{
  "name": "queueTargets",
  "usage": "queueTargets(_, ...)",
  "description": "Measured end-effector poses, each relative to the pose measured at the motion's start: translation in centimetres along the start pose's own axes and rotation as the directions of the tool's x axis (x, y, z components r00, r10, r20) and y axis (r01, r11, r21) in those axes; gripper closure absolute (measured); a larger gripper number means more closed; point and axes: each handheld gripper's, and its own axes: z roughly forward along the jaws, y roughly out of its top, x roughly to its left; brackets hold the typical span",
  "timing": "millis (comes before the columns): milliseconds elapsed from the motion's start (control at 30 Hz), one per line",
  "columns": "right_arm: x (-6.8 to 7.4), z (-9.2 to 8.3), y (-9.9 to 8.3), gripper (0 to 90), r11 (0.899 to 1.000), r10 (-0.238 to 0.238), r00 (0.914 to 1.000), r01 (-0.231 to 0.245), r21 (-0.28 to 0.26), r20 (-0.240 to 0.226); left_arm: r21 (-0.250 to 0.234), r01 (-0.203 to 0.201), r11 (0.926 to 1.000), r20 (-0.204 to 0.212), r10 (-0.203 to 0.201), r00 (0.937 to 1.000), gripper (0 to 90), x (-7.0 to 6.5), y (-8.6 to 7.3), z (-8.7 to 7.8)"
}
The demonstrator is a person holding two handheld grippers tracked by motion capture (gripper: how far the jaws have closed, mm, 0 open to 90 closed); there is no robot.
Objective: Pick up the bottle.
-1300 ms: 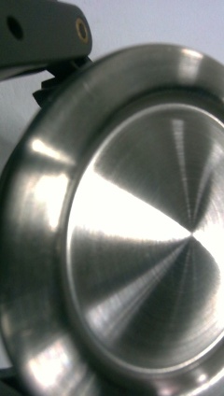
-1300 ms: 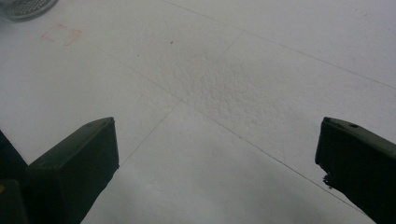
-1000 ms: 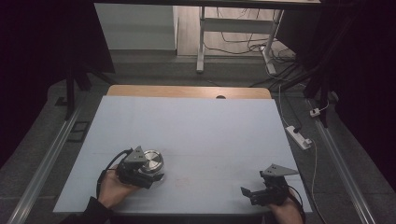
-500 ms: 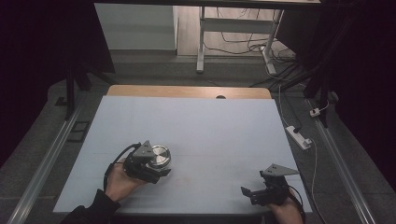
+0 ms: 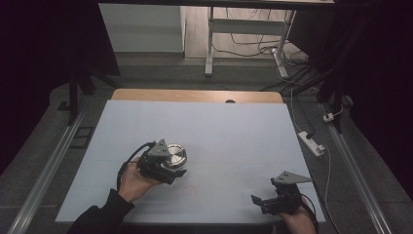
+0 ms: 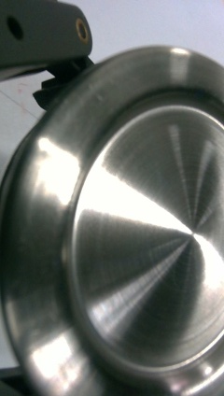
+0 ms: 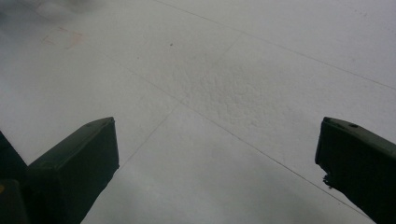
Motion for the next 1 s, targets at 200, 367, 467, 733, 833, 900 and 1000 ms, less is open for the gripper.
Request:
queueTargets(200,0.0,0.0,0.0,0.0,1.0,0.002,1.0,-0.002,0.0,-0.001,0.001,-0.012,0.9999,0.01,0.012,0.9999,15.1,0.0,1.0,0.5)
queueTargets(367,0.0,0.0,0.0,0.0,1.0,0.0,1.0,0.0,0.0,-0.001,0.007,-0.022,0.9997,0.02,0.022,0.9996,15.1,0.1,1.7,0.9)
queueTargets(467,0.0,0.0,0.0,0.0,1.0,0.001,1.0,-0.001,0.001,-0.001,0.01,-0.027,0.9996,0.024,0.027,0.9993,15.2,0.0,2.2,1.3)
queueTargets(733,0.0,0.0,0.0,0.0,1.0,-0.002,1.0,0.002,0.0,-0.002,0.013,-0.057,0.9983,0.038,0.056,0.9977,15.1,-0.3,3.6,2.0)
queueTargets(833,0.0,0.0,0.0,0.0,1.0,-0.002,1.0,0.002,-0.001,-0.002,0.012,-0.066,0.9977,0.043,0.065,0.9969,15.1,-0.5,4.0,2.4)
queueTargets(900,0.0,0.0,0.0,0.0,1.0,-0.002,1.0,0.002,0.0,-0.002,0.014,-0.07,0.9975,0.048,0.069,0.9965,15.1,-0.6,4.2,2.6)
queueTargets(1000,0.0,0.0,0.0,0.0,1.0,-0.004,1.0,0.004,0.0,-0.002,0.017,-0.079,0.9968,0.057,0.077,0.9953,15.1,-0.8,4.4,2.9)
